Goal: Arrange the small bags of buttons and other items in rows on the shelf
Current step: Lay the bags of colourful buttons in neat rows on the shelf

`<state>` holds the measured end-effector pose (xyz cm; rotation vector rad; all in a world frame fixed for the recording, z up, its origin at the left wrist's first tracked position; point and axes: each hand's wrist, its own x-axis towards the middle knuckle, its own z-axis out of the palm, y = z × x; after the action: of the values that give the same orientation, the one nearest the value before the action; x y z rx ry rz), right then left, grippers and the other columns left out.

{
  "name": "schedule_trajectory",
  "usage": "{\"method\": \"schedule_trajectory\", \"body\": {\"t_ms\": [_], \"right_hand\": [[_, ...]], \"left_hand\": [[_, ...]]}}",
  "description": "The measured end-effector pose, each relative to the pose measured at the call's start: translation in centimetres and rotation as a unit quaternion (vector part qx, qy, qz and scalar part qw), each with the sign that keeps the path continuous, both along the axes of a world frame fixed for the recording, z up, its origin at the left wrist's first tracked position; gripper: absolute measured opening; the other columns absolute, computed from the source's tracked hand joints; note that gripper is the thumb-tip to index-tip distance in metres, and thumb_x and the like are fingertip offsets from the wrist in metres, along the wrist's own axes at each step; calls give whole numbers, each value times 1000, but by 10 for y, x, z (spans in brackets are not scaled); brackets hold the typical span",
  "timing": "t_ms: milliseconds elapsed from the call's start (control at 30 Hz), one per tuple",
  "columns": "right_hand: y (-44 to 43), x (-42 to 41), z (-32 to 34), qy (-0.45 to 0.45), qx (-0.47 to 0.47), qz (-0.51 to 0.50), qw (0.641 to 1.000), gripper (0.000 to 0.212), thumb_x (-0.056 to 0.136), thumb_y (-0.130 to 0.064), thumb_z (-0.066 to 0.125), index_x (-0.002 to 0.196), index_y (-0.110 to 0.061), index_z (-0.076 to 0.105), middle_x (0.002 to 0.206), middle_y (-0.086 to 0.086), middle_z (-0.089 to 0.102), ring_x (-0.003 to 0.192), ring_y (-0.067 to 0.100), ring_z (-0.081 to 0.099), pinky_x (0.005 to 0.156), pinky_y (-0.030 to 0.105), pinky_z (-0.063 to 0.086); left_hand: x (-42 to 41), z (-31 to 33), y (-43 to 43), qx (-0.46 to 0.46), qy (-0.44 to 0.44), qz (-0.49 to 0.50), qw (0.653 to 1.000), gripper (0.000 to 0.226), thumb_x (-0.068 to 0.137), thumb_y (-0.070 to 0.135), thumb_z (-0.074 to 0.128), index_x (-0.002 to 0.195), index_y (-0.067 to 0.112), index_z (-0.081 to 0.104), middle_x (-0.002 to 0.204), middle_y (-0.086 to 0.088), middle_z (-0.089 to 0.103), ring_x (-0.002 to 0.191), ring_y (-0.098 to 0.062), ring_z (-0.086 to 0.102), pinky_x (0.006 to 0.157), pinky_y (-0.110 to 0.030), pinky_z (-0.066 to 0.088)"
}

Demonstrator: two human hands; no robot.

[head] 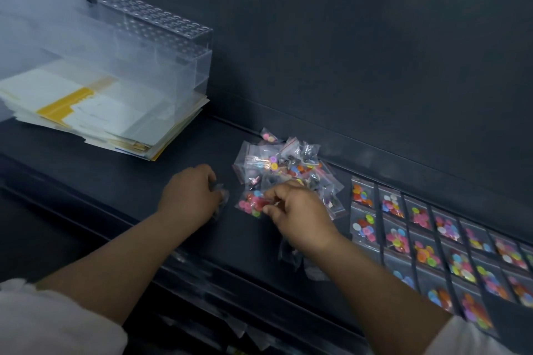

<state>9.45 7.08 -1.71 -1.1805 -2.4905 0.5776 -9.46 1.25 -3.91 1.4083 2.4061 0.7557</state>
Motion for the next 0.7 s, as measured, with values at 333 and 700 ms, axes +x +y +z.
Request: {"method": "schedule_trajectory", "body": {"t_ms": [333, 700], "right_hand": [[9, 4, -5, 28, 18, -92, 995, 15, 84, -12, 62, 98, -17, 63, 97, -3, 53, 89, 15, 53, 75, 22, 41], [4, 16, -3, 95, -22, -101, 990, 13, 86, -13, 63, 98, -17, 63, 95, -4, 56, 81, 11, 54, 74, 22, 46]], "left_hand": [[40, -3, 19, -52, 175, -103, 978, 49, 84, 65, 44, 108, 25, 60, 115, -1, 50, 112, -23, 39, 93, -39, 28], [41, 7, 18, 24, 15, -72, 997, 17, 85, 24, 60, 72, 30, 51, 82, 12, 61, 95, -14, 53, 85, -30, 22]]}}
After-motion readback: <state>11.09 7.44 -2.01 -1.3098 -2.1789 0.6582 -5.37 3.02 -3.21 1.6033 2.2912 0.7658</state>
